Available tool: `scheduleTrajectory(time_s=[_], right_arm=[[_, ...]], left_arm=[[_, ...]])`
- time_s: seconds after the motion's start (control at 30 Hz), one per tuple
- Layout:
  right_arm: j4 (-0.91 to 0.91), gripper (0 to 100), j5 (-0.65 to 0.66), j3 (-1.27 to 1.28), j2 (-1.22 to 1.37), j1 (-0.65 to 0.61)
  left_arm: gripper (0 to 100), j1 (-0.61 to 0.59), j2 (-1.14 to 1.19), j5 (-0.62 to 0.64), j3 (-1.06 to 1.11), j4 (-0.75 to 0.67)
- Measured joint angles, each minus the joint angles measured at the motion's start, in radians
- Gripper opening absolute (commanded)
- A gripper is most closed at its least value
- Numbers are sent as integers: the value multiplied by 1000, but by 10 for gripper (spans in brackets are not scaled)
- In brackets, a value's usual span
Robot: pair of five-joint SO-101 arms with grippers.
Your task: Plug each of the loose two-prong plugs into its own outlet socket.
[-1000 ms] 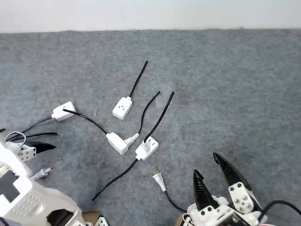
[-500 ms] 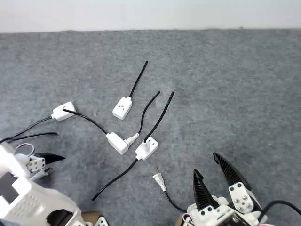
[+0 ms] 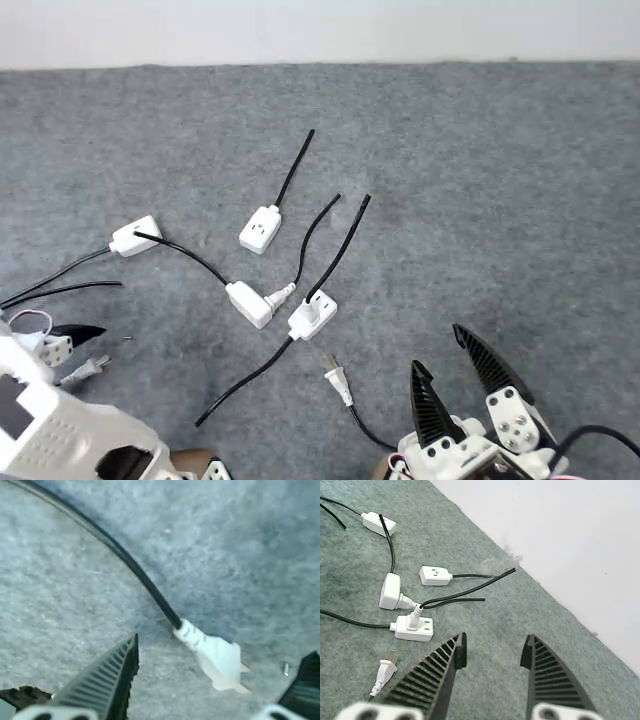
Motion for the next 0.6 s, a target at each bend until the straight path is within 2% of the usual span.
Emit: scheduleTrajectory(time_s=[0.23, 0.5, 0.6], right_arm=[[0, 191, 0, 0, 0, 0], [0, 191, 0, 0, 0, 0], [0, 191, 0, 0, 0, 0]], left_arm=[[438, 21, 0, 0, 0, 0], [89, 23, 0, 0, 0, 0], [25, 29, -2, 2, -3, -3]])
